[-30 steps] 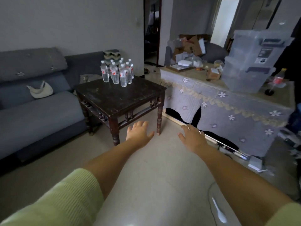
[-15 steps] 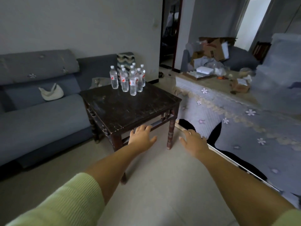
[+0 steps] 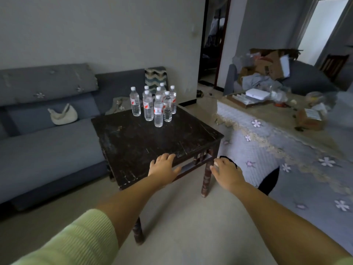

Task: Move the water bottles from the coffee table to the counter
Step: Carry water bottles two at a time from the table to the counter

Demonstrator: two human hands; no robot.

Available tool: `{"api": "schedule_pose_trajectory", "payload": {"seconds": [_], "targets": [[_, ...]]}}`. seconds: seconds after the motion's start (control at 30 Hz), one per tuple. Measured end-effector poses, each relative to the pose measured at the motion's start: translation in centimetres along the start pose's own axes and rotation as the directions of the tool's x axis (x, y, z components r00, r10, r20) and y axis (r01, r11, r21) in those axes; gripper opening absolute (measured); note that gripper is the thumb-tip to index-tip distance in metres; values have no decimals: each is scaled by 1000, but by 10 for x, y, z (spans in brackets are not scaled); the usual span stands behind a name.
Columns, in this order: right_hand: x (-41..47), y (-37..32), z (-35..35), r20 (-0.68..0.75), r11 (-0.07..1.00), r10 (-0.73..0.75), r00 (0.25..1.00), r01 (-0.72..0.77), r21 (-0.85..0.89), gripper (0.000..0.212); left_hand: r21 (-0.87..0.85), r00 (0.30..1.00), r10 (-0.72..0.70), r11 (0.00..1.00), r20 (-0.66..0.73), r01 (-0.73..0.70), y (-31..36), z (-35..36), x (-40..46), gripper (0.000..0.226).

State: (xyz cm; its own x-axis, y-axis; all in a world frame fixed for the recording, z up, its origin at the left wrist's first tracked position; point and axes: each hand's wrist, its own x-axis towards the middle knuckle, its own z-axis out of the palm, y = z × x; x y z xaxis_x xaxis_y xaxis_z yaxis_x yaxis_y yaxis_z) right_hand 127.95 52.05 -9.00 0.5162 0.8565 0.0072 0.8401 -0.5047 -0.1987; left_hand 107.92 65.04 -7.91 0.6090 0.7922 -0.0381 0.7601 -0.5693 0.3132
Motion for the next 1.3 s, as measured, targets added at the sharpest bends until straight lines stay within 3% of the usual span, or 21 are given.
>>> {"api": "schedule_pose_trajectory", "payload": {"seconds": [0.37,0.57,0.9,1.17,1.3], "targets": [[193,52,-31,11,971,-236,972,235,45,51,-65,962,-229,973,-148,222,37,2,153,63],[255,58,-25,60,956,-283,957,277,92,51,-95,956,-267,962,-122,256,52,19,195,64],[378,16,20,169,921,-389,905,376,104,52,-201,878,-461,879,-131,432,-20,20,300,64],[505,-31,37,169,930,-357,919,333,153,54,-327,858,-496,839,-131,435,-84,-1,410,66],[542,-57,57,247,930,-342,907,290,225,58,-424,811,-579,758,-87,496,-119,-7,452,81]]}}
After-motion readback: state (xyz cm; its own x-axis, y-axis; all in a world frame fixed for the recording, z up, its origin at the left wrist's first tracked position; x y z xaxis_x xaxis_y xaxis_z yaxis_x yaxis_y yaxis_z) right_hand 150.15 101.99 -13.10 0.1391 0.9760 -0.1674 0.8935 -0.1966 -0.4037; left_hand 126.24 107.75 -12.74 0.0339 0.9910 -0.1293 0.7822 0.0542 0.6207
